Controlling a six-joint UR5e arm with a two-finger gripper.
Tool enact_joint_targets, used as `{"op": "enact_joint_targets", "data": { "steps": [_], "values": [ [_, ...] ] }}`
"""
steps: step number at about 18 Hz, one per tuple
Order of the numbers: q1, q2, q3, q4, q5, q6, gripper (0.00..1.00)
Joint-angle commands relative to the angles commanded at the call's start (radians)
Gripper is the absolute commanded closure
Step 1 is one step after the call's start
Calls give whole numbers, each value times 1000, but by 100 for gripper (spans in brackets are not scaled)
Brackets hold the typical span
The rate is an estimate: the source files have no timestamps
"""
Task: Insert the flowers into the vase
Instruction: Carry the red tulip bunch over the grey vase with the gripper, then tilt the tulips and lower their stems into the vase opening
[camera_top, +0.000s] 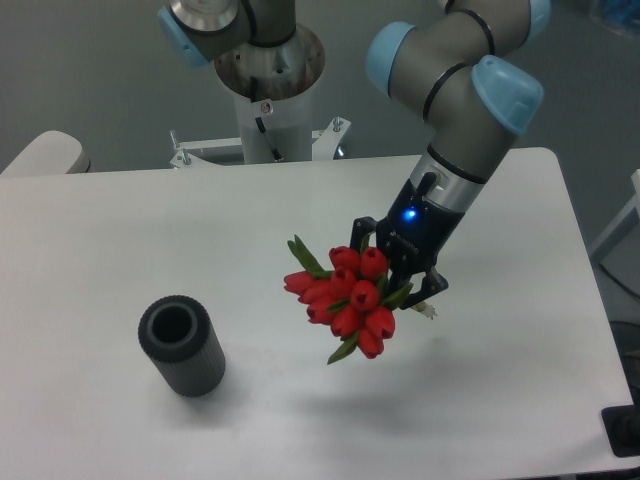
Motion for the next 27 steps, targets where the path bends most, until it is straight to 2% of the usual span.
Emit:
{"op": "enact_joint_targets", "data": {
  "steps": [3,10,12,15,18,20,23,27],
  "values": [
    [-17,9,-8,0,-3,-18,61],
    [-95,55,-18,11,-3,-201,61],
    [-126,61,-18,64,-14,-293,61],
    [-182,58,-21,176,-15,-480,61],
    [-215,57,-28,242,-15,-575,61],
    [-215,58,-28,262,-32,-595,61],
    [-210,63,-31,264,-136,-597,61],
    [-213,80,-31,290,-213,-598,61]
  ]
}}
